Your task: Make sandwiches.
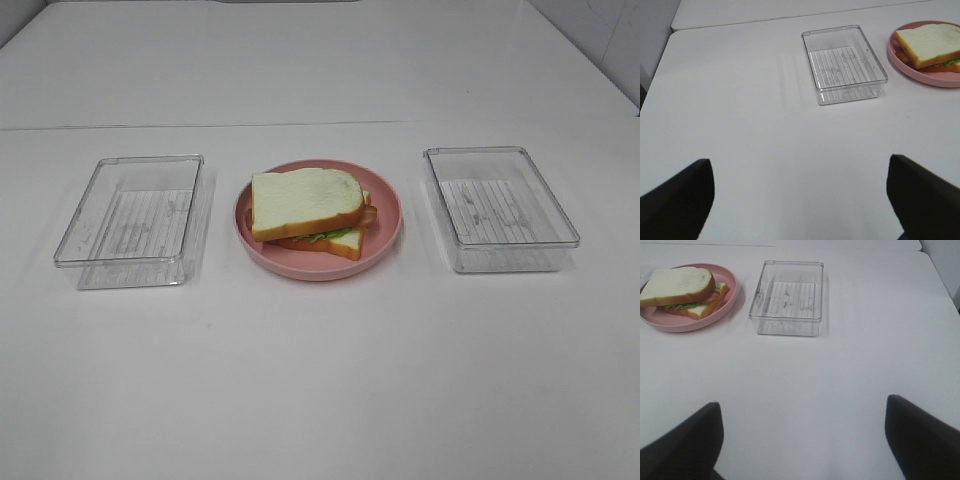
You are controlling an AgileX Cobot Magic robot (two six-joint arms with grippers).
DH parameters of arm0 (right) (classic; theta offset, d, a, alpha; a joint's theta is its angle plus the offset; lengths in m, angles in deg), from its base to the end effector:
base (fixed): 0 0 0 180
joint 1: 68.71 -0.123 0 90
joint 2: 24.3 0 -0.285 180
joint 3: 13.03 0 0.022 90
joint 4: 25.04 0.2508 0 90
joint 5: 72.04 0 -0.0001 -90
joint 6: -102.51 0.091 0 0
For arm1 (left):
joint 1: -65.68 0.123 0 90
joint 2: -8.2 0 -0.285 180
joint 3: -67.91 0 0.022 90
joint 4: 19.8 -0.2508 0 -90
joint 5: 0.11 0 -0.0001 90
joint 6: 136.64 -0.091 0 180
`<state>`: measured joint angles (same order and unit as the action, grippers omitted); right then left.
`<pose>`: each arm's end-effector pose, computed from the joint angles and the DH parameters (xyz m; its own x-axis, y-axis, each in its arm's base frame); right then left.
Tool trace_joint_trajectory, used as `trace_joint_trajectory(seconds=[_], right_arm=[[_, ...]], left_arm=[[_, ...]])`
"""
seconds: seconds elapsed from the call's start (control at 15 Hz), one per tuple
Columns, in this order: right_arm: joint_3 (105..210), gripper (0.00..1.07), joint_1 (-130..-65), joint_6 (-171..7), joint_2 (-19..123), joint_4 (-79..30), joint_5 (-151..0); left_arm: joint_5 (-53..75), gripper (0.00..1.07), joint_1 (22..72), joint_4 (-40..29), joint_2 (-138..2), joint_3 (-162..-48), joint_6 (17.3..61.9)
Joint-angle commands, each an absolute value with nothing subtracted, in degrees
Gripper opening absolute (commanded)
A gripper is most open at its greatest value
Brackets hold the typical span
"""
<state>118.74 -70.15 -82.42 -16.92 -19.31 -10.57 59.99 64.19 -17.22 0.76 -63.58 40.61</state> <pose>-0.0075 0.0078 0.2782 -0.4489 -0.0493 -0.8922 -0.1204 0.9927 0.0057 -0.0055 -0.0034 0.2786 -0.4369 0.0369 -0.8987 0.0722 0.9974 0.0058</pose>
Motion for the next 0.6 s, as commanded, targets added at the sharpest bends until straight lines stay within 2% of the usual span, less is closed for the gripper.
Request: trace_joint_trajectory(seconds=[0.07,0.6], right_arm=[[118.6,0.83,-70.1,-82.3,-17.7,-19.4,-11.2],[118.6,0.83,-70.1,-82.3,-17.7,-19.4,-11.2]], left_arm=[[59.4,0.89,64.4,-16.9,2.1,-63.5,40.6],[59.4,0.89,64.4,-16.9,2.1,-63.5,40.6]])
